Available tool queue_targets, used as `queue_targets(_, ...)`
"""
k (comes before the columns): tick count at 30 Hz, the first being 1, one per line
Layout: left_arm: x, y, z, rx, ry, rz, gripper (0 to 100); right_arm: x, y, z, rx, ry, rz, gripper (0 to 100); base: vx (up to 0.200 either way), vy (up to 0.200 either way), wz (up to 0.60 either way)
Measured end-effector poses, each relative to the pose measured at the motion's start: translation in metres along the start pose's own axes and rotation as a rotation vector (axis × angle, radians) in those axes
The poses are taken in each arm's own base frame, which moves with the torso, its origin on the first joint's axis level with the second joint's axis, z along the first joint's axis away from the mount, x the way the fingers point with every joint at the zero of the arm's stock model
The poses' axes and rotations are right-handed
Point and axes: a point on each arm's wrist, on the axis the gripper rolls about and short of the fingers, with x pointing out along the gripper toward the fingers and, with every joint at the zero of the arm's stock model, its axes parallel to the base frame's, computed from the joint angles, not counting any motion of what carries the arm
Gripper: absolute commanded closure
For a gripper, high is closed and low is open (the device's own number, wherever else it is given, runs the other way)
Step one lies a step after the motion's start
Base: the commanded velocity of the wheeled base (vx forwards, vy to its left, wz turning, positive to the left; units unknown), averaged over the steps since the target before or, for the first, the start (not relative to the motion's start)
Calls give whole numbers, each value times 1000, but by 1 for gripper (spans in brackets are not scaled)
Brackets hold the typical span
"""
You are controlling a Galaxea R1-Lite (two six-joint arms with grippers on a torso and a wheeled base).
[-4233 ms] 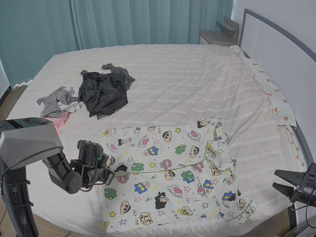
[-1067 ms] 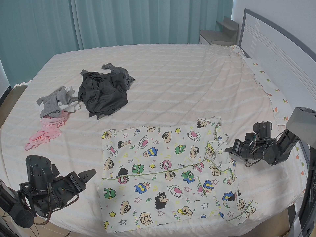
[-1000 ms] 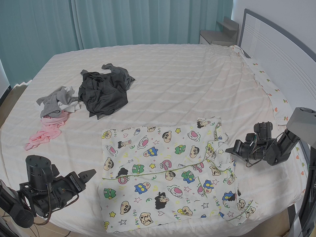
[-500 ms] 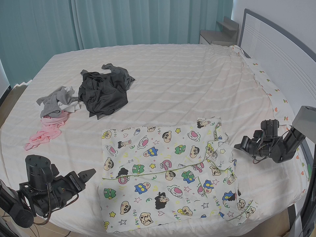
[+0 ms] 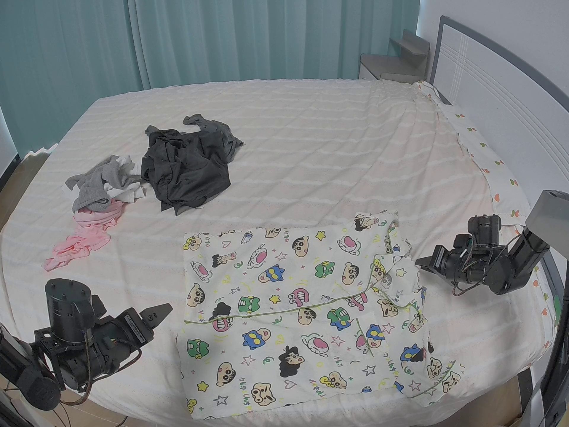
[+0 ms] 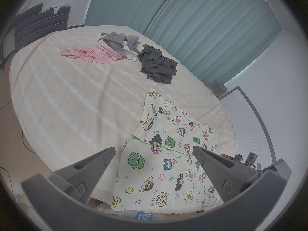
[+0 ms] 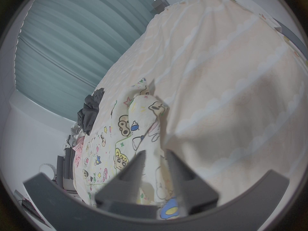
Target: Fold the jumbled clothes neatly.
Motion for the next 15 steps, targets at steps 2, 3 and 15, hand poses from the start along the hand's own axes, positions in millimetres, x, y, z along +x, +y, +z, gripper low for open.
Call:
queue_targets(2, 0, 0, 0, 0, 0, 0, 0, 3, 4, -3, -7, 9, 8, 0, 0, 0, 0)
queue_targets(3, 0, 0, 0, -1, 0, 0, 0, 4, 6, -4, -12, 12, 12, 0, 0, 0, 0)
queue_targets(15, 0, 0, 0, 0, 1, 0, 0, 16, 19, -22, -41, 70, 35, 0, 0, 0, 0)
